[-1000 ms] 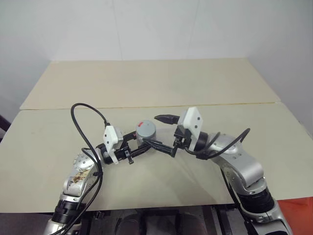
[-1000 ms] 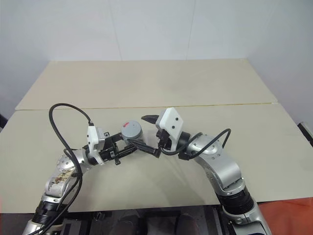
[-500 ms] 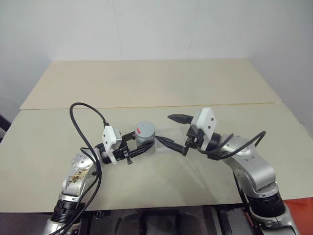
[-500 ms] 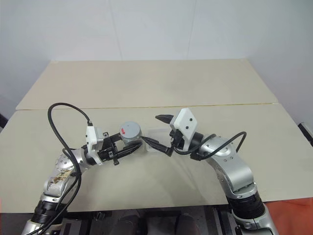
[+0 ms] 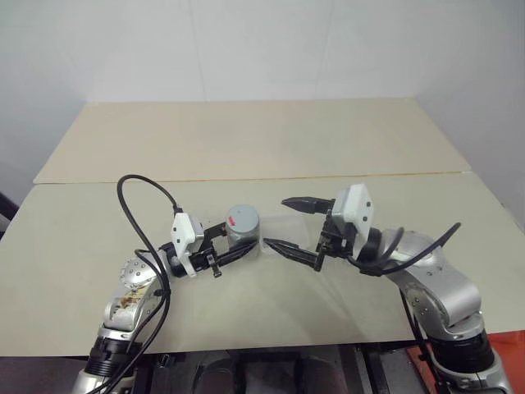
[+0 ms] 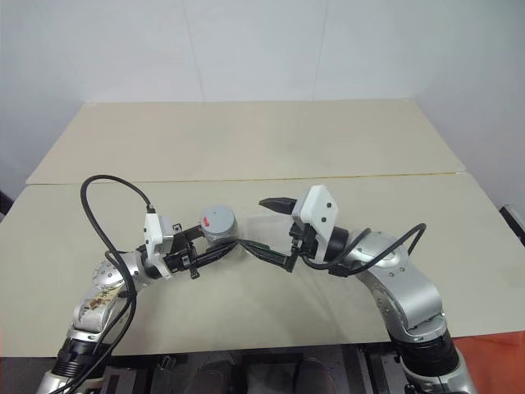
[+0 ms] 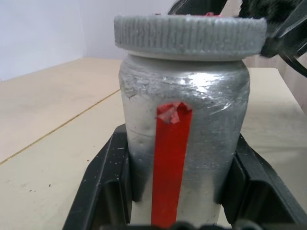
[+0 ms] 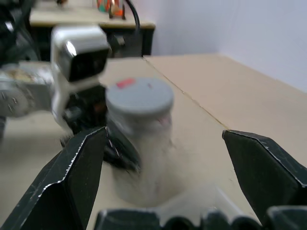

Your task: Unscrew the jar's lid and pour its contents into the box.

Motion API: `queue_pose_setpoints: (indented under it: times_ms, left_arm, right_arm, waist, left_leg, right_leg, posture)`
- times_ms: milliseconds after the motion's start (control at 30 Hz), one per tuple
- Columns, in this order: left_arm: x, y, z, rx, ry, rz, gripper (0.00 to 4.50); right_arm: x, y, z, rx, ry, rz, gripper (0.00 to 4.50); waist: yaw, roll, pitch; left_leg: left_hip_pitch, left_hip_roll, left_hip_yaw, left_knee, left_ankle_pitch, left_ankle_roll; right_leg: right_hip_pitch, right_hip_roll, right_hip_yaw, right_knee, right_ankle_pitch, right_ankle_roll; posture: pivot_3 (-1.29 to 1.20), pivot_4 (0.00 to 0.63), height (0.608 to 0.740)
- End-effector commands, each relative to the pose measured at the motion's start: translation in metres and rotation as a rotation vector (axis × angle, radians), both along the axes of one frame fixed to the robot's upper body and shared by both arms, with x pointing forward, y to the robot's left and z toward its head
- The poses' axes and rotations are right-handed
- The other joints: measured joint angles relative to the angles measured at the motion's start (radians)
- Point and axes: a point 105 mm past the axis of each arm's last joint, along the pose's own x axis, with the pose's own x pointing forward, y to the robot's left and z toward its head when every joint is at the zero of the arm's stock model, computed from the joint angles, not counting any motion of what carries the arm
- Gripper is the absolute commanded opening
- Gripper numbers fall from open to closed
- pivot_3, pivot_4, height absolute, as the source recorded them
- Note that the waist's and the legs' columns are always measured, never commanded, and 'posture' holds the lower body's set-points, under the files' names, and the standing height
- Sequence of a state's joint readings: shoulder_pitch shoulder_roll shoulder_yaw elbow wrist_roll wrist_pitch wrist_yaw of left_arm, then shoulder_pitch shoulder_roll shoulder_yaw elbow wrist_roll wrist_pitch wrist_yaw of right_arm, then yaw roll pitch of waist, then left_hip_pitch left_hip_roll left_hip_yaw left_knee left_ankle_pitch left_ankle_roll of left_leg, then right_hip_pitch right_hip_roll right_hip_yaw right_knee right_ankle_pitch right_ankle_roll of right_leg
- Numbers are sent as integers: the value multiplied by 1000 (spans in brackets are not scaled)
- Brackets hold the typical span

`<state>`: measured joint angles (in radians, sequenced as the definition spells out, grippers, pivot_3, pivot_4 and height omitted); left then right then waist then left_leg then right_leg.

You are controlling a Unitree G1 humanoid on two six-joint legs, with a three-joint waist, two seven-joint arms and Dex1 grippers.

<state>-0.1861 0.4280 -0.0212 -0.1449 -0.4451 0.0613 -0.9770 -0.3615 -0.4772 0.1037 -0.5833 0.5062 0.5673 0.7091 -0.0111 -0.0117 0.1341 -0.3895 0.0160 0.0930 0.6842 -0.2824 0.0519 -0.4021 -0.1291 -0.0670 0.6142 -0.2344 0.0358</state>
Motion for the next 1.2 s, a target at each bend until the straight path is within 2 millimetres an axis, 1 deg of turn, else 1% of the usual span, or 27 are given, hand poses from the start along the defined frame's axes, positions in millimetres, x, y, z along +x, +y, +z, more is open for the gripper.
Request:
queue_pose_setpoints:
  times_ms: [33, 133, 233, 500, 900, 933, 967, 1067, 1100, 1200]
  left_arm:
    - [-4, -4, 13, -10, -68, -15, 1957]
    - [-5, -5, 13, -11, -70, -21, 1957]
    - [-4, -6, 14, -6, -75, -26, 1957]
    - [-5, -7, 14, -7, -75, -27, 1957]
    - [-5, -7, 14, -9, -75, -22, 1957]
    - [-5, -7, 13, -9, -74, -22, 1957]
    - [-5, -7, 13, -9, -74, -22, 1957]
    - [-5, -6, 13, -7, -72, -23, 1957]
    - [-5, -6, 13, -7, -72, -23, 1957]
    - [-5, -6, 13, -6, -72, -24, 1957]
  right_arm:
    - [-12, 15, 16, 51, -27, 60, 4466]
    - [-11, 26, 14, 47, -30, 66, 4466]
    - [-9, 30, 12, 43, -32, 67, 4466]
    - [4, 36, 13, 36, -38, 36, 4466]
    - [0, 40, 8, 31, -26, 68, 4466]
    - [0, 40, 8, 33, -25, 72, 4093]
    - [-1, 40, 8, 32, -28, 79, 3895]
    - [-4, 41, 8, 28, -39, 89, 2870]
    - [-4, 41, 7, 27, -39, 90, 2684]
    - [-4, 42, 6, 23, -40, 87, 2684]
  waist:
    - [0, 0, 0]
    - [0, 0, 0]
    - [2, 0, 0]
    - [0, 0, 0]
    - [0, 0, 0]
    - [0, 0, 0]
    - [0, 0, 0]
    - [0, 0, 0]
    - [0, 0, 0]
    - [0, 0, 0]
  left_leg:
    - [0, 0, 0, 0, 0, 0]
    - [0, 0, 0, 0, 0, 0]
    - [0, 0, 0, 0, 0, 0]
    - [0, 0, 0, 0, 0, 0]
    - [0, 0, 0, 0, 0, 0]
    - [0, 0, 0, 0, 0, 0]
    - [0, 0, 0, 0, 0, 0]
    - [0, 0, 0, 0, 0, 0]
    - [0, 0, 0, 0, 0, 0]
    - [0, 0, 0, 0, 0, 0]
  right_leg:
    - [0, 0, 0, 0, 0, 0]
    - [0, 0, 0, 0, 0, 0]
    - [0, 0, 0, 0, 0, 0]
    - [0, 0, 0, 0, 0, 0]
    - [0, 0, 0, 0, 0, 0]
    - [0, 0, 0, 0, 0, 0]
    - [0, 0, 0, 0, 0, 0]
    - [0, 0, 0, 0, 0, 0]
    - [0, 0, 0, 0, 0, 0]
    - [0, 0, 0, 0, 0, 0]
  posture:
    - [0, 150, 740]
    - [0, 150, 740]
    - [0, 150, 740]
    - [0, 150, 740]
    - [0, 150, 740]
    - [0, 150, 740]
    - [0, 150, 740]
    - [0, 150, 740]
    - [0, 150, 740]
    - [0, 150, 740]
